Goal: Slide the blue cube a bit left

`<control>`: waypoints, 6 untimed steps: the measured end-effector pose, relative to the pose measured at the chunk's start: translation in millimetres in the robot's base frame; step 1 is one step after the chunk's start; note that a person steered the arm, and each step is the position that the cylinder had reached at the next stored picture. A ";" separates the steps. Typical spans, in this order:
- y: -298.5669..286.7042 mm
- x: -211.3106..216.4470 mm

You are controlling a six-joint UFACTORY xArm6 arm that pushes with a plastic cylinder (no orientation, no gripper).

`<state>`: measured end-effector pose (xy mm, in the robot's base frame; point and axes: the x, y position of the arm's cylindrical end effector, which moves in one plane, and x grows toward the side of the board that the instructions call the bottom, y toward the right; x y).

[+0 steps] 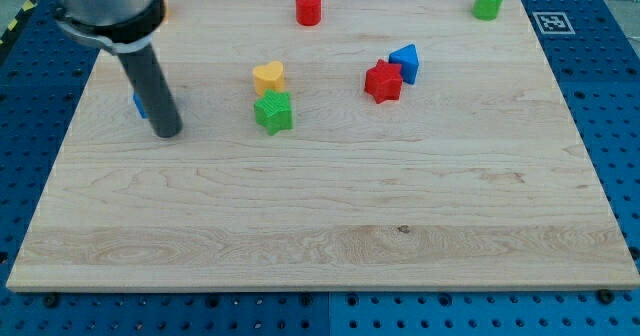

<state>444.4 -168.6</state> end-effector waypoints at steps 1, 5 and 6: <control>12.6 -19.1; 5.3 -48.2; -6.5 -48.2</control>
